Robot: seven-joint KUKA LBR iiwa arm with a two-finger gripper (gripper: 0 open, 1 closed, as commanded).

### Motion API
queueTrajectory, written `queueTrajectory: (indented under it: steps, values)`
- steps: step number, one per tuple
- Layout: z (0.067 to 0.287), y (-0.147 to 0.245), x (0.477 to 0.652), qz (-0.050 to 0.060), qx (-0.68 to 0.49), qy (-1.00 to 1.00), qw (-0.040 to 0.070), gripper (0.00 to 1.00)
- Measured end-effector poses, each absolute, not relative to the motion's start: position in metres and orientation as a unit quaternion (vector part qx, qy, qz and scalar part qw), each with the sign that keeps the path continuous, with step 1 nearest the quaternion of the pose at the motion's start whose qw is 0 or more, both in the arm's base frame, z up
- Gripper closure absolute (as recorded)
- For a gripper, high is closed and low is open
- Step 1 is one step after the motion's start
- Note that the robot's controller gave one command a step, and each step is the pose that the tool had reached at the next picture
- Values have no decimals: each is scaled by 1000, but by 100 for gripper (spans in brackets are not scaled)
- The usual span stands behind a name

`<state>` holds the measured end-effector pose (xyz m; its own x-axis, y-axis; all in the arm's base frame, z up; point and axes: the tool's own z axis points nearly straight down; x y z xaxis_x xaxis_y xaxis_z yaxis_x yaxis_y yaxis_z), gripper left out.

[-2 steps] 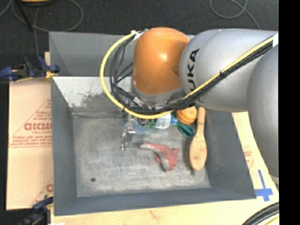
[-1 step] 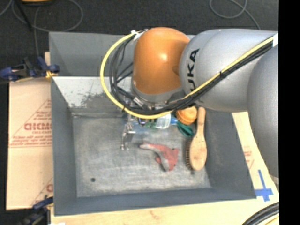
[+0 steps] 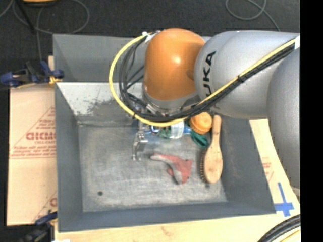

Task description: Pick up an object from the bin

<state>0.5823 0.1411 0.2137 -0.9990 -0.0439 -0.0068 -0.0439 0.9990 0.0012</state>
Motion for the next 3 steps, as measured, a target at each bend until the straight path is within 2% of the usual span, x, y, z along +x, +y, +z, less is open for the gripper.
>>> queueTrajectory:
  steps: [1,2,3]
  values:
    - [183,109,567,0,-65,998,4,0]
    - [145,95,567,1,11,1000,2,0]
    - [148,55,561,1,-43,999,-1,0]
